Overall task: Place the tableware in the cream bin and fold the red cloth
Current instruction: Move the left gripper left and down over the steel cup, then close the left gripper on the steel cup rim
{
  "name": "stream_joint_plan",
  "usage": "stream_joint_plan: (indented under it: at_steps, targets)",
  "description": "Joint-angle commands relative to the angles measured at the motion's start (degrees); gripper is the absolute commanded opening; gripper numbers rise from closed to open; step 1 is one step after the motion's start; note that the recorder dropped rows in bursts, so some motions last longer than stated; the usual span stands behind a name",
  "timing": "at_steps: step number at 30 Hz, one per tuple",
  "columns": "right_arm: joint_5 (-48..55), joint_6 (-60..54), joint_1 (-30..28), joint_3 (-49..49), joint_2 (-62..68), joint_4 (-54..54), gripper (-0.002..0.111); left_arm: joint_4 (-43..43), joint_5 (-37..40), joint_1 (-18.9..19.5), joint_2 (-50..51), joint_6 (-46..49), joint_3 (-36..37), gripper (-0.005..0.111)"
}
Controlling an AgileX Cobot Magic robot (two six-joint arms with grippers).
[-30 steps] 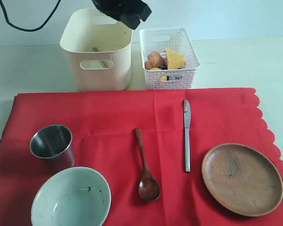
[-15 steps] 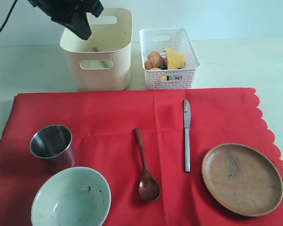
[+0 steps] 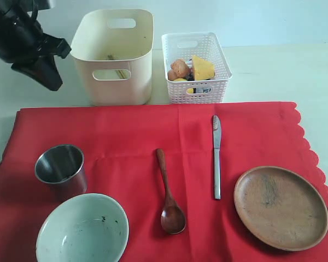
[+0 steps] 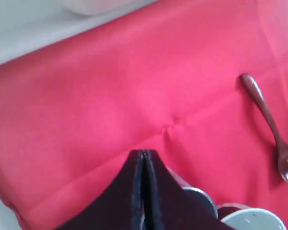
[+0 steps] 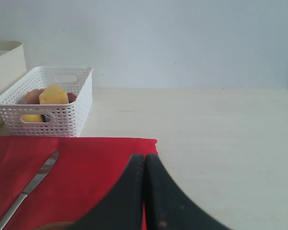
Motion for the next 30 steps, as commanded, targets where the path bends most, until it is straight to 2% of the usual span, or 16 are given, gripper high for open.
stream_joint_plan:
  at_steps: [1, 12, 15, 21, 24, 30]
  targets:
    - [-0.8, -0.1, -0.3, 0.3, -0.3, 0.1, 0.0, -1.0, -0.5, 0.5, -3.2, 2.0, 4.4, 0.0]
    - [-0.8, -0.1, -0.3, 0.3, -0.3, 0.1, 0.0, -0.6, -1.0, 0.5, -8.4, 4.6, 16.0, 0.0]
    - [-0.8, -0.1, -0.3, 0.3, -0.3, 0.1, 0.0, -0.6, -3.0, 0.5, -8.6, 4.6, 18.7, 0.008]
    - [-0.8, -0.1, -0.3, 0.3, -0.3, 0.1, 0.0, -0.7, -8.9, 0.5, -8.7, 5.3, 23.8, 0.04]
    - [-0.8, -0.1, -0.3, 0.3, -0.3, 0.1, 0.0, -2.3, -11.5, 0.5, -8.7, 6.9, 25.4, 0.05]
    - [-0.8, -0.1, -0.3, 0.3, -0.3, 0.1, 0.0, -5.1, -15.8, 0.5, -8.2, 9.8, 27.7, 0.053]
